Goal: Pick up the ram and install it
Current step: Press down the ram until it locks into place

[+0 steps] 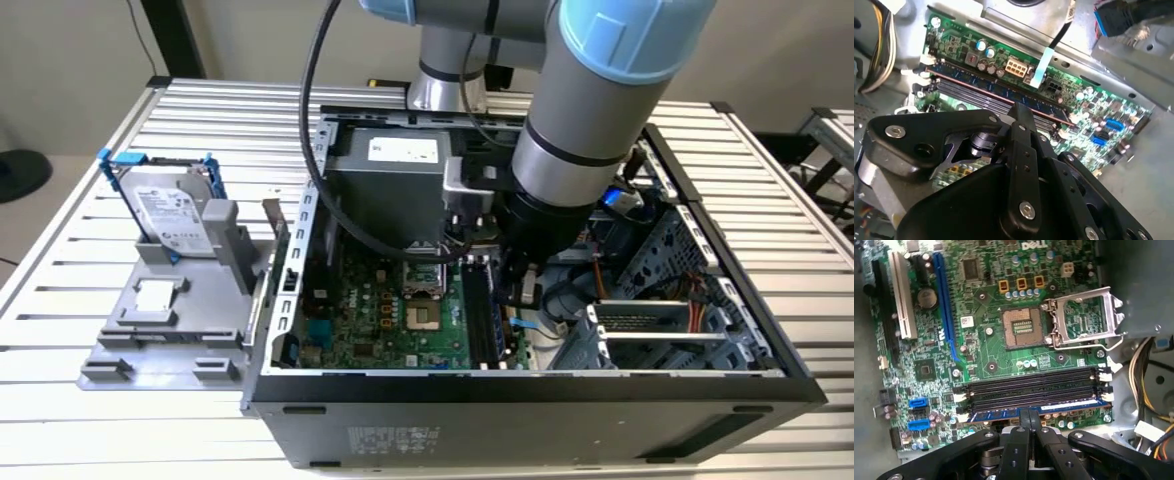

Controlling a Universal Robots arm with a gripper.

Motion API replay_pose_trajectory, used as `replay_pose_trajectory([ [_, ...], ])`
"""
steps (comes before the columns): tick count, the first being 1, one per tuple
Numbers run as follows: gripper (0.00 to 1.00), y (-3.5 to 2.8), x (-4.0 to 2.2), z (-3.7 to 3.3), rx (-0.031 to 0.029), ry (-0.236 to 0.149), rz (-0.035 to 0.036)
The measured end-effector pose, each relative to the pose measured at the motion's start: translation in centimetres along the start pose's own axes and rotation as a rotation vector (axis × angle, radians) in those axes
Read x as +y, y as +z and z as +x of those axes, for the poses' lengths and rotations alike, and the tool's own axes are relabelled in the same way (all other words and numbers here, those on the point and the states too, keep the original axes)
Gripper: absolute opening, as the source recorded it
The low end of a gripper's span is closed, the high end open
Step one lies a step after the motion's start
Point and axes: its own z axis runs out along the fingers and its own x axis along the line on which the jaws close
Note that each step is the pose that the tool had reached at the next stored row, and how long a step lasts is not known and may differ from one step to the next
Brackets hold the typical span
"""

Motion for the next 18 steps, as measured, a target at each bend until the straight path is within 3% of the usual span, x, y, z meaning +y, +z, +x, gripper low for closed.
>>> replay_pose_trajectory([
  [7, 0.00, 0.26, 0.01, 0.01, 0.0043, -0.124, -0.0017],
  [12, 0.00, 0.33, 0.08, 0.03, 0.0046, -0.130, -0.0019],
  [18, 0.00, 1.41, 0.04, 0.05, 0.0046, -0.130, -0.0019],
])
